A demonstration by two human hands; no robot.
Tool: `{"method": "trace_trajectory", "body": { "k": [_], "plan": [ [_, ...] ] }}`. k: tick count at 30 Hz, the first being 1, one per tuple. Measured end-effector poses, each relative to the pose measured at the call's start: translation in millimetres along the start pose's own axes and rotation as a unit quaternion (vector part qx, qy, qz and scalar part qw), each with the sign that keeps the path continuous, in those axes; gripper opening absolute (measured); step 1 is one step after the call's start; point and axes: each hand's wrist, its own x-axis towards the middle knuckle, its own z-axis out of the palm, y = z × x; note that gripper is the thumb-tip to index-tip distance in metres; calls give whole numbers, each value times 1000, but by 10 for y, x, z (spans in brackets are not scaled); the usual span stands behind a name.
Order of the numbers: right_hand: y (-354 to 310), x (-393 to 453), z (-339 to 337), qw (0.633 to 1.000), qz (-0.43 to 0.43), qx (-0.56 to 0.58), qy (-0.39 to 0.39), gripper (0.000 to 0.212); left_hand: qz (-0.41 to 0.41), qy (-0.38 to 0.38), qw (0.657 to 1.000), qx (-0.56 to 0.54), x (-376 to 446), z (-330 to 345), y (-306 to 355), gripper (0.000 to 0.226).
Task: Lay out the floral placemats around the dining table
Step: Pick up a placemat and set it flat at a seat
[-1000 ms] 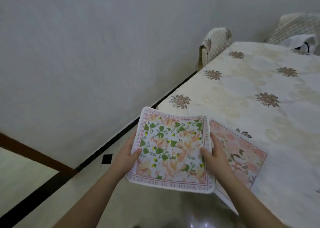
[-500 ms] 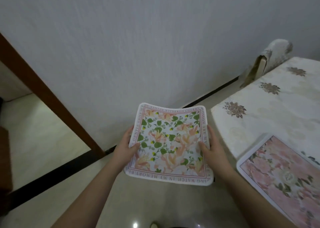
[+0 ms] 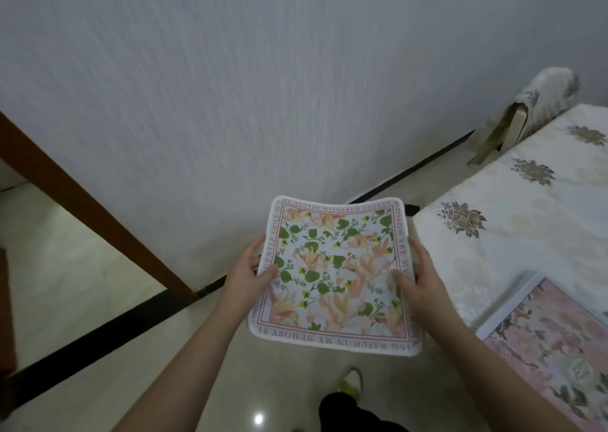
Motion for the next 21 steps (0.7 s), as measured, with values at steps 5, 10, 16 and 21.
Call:
{"method": "trace_trajectory", "body": {
  "k": [5,10,16,21],
  "plan": [
    [90,434,-369,1000,17,6,22,62,-10,-12,1000,-13,521,426,284,65],
    [109,898,-585,998,29,46,38,59,-1,-17,1000,-4,1028,718,632,63],
    [30,1373,-651,996,36,64,43,62,8,-4,1000,11,1458,771,834,56],
    [-32,1703,-597,996,41,66,53,61,8,-3,1000,-2,1834,721,942,54]
  ]
}}
